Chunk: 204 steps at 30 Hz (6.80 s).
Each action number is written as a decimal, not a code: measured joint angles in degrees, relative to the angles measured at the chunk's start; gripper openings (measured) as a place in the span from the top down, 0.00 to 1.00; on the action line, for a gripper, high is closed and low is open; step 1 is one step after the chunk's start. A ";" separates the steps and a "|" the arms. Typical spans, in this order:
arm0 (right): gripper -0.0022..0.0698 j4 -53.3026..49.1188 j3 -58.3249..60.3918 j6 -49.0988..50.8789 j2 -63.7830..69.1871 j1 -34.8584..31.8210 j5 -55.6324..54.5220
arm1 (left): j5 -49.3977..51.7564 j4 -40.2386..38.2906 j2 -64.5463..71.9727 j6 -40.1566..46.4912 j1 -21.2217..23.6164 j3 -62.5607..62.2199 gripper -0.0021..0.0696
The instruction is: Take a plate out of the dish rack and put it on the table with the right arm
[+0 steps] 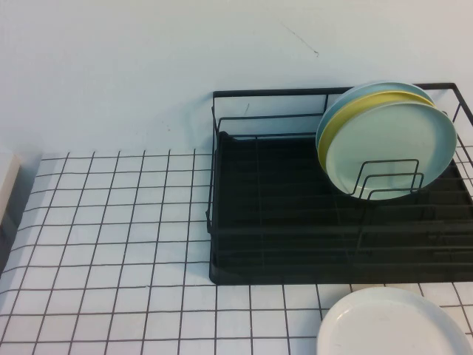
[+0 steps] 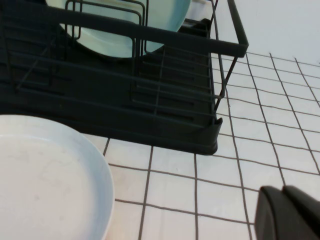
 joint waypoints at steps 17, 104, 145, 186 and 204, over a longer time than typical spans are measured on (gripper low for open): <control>0.97 0.00 0.00 0.00 0.00 0.00 0.00 | 0.00 0.00 0.00 0.00 0.00 0.00 0.98; 0.97 -1.77 0.68 0.22 0.00 0.00 -35.61 | 0.00 0.00 0.00 0.02 0.00 0.00 0.98; 0.94 21.77 -49.21 -52.01 62.22 0.00 14.59 | 0.00 0.00 0.00 -0.21 0.00 0.00 0.98; 0.92 43.16 -75.22 -83.19 104.13 0.00 -1.61 | 0.00 0.00 0.00 0.04 0.00 0.00 0.98; 0.92 44.71 -75.22 -70.47 82.18 0.00 12.90 | 0.00 0.00 0.00 -0.21 0.00 0.00 0.98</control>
